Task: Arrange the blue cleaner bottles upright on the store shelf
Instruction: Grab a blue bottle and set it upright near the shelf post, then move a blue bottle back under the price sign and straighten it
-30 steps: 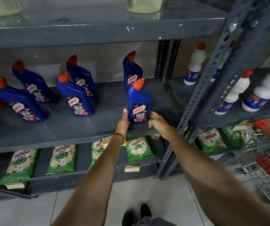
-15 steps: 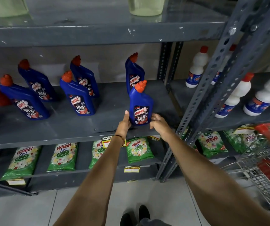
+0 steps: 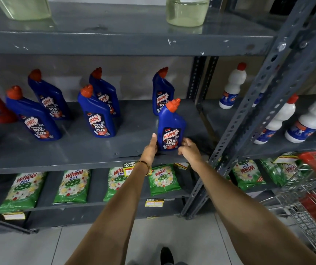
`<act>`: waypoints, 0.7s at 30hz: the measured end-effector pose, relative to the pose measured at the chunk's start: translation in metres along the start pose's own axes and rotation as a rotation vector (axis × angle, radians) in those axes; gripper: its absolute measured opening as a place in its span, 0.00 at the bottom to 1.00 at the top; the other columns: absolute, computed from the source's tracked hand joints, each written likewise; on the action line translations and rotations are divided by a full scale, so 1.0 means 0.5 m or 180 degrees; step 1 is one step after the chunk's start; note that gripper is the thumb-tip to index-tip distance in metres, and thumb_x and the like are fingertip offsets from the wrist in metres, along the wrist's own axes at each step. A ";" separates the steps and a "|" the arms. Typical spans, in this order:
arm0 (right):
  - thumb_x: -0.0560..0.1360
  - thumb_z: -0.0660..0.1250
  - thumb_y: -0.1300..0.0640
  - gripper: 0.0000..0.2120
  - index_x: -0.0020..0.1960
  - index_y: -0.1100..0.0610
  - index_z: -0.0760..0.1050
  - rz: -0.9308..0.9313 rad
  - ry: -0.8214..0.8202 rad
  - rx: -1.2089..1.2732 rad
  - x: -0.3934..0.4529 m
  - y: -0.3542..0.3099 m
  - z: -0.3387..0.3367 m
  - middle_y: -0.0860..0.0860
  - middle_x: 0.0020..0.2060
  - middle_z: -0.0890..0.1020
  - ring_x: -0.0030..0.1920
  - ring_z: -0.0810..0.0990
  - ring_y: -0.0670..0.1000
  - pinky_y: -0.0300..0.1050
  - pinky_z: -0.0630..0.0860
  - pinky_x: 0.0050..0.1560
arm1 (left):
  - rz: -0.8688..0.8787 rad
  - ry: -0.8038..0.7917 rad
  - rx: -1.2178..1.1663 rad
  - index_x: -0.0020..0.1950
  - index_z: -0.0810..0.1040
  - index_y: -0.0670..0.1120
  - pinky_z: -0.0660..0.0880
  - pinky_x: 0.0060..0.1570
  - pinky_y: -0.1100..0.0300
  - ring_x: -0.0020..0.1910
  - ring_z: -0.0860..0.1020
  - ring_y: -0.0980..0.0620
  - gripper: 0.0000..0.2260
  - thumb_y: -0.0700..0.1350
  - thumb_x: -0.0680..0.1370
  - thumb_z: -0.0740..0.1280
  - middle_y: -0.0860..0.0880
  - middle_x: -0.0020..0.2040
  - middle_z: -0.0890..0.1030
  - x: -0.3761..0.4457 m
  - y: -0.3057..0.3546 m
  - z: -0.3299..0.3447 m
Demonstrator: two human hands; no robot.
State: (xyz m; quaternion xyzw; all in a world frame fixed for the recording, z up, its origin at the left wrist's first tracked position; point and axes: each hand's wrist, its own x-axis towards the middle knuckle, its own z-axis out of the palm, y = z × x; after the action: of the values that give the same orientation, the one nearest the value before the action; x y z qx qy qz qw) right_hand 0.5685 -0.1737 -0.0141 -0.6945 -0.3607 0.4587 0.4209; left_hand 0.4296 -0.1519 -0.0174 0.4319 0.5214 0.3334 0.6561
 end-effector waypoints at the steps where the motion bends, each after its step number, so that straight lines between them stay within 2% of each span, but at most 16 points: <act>1: 0.66 0.59 0.73 0.25 0.62 0.63 0.71 0.0013 0.0116 -0.0047 -0.003 0.000 0.007 0.56 0.50 0.80 0.50 0.75 0.53 0.45 0.72 0.47 | -0.0056 -0.0064 -0.0111 0.73 0.61 0.42 0.57 0.72 0.52 0.74 0.62 0.45 0.33 0.64 0.77 0.49 0.43 0.75 0.64 -0.004 0.003 -0.003; 3: 0.67 0.61 0.70 0.21 0.60 0.62 0.73 -0.0012 0.0376 -0.0156 -0.018 0.002 0.030 0.57 0.49 0.80 0.47 0.76 0.54 0.43 0.71 0.43 | -0.0138 -0.0119 -0.0104 0.73 0.61 0.43 0.57 0.73 0.53 0.74 0.62 0.46 0.38 0.69 0.74 0.51 0.44 0.75 0.63 -0.015 0.007 -0.026; 4: 0.69 0.62 0.68 0.19 0.60 0.62 0.73 -0.0032 0.0523 -0.0186 -0.024 0.005 0.039 0.58 0.49 0.81 0.47 0.76 0.55 0.43 0.70 0.41 | -0.0146 -0.0088 -0.0031 0.73 0.61 0.43 0.57 0.73 0.52 0.74 0.62 0.46 0.45 0.74 0.68 0.53 0.44 0.75 0.63 -0.014 0.002 -0.038; 6: 0.72 0.62 0.64 0.16 0.60 0.62 0.74 -0.0057 0.0909 -0.0334 -0.037 0.010 0.071 0.61 0.53 0.81 0.52 0.78 0.59 0.44 0.70 0.45 | -0.0194 -0.0052 0.0079 0.74 0.60 0.45 0.56 0.75 0.49 0.74 0.62 0.47 0.59 0.82 0.53 0.55 0.46 0.76 0.61 0.009 -0.023 -0.084; 8: 0.75 0.61 0.61 0.16 0.61 0.64 0.73 0.0015 0.1309 -0.0429 -0.053 0.010 0.120 0.64 0.57 0.79 0.58 0.77 0.63 0.47 0.70 0.52 | -0.0164 -0.0097 0.0253 0.74 0.60 0.46 0.55 0.75 0.48 0.74 0.62 0.48 0.61 0.83 0.50 0.54 0.47 0.76 0.62 0.026 -0.040 -0.146; 11: 0.75 0.61 0.61 0.17 0.62 0.67 0.71 0.0163 0.1702 -0.0209 -0.089 -0.002 0.211 0.66 0.60 0.77 0.60 0.75 0.66 0.52 0.70 0.58 | -0.0104 0.0019 0.0278 0.74 0.61 0.45 0.56 0.74 0.48 0.73 0.64 0.48 0.62 0.83 0.48 0.56 0.47 0.75 0.65 0.019 -0.039 -0.253; 13: 0.76 0.60 0.59 0.18 0.62 0.68 0.70 0.0202 0.1682 -0.0149 -0.111 -0.012 0.273 0.66 0.61 0.76 0.62 0.74 0.66 0.53 0.69 0.60 | -0.0025 0.0212 0.0254 0.72 0.65 0.45 0.59 0.73 0.47 0.70 0.68 0.46 0.58 0.81 0.51 0.58 0.46 0.72 0.69 0.001 -0.025 -0.322; 16: 0.78 0.60 0.55 0.21 0.65 0.67 0.68 0.0214 0.1310 -0.0364 -0.139 -0.042 0.346 0.65 0.65 0.74 0.66 0.71 0.64 0.50 0.67 0.62 | -0.0017 0.0397 0.0236 0.68 0.71 0.44 0.63 0.70 0.46 0.66 0.72 0.44 0.44 0.74 0.63 0.57 0.43 0.68 0.74 -0.043 0.017 -0.401; 19: 0.78 0.58 0.46 0.28 0.71 0.65 0.64 0.0110 0.0840 -0.0382 -0.141 -0.079 0.407 0.61 0.70 0.69 0.71 0.66 0.61 0.50 0.63 0.67 | 0.0107 0.0367 0.0166 0.68 0.70 0.46 0.63 0.70 0.50 0.67 0.70 0.45 0.31 0.67 0.74 0.56 0.44 0.69 0.72 -0.059 0.036 -0.460; 21: 0.78 0.55 0.42 0.30 0.73 0.61 0.62 0.0125 0.0625 -0.0296 -0.133 -0.107 0.441 0.59 0.73 0.66 0.72 0.64 0.60 0.51 0.61 0.70 | 0.0139 0.0365 0.0116 0.70 0.68 0.46 0.61 0.69 0.52 0.70 0.67 0.46 0.28 0.63 0.77 0.55 0.45 0.71 0.70 -0.057 0.043 -0.485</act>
State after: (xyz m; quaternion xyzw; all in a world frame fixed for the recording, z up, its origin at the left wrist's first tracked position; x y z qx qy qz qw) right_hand 0.3337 -0.1560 0.0075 -0.7618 -0.3250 0.3794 0.4125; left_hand 0.1874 -0.1151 -0.0066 0.4352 0.5546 0.3623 0.6097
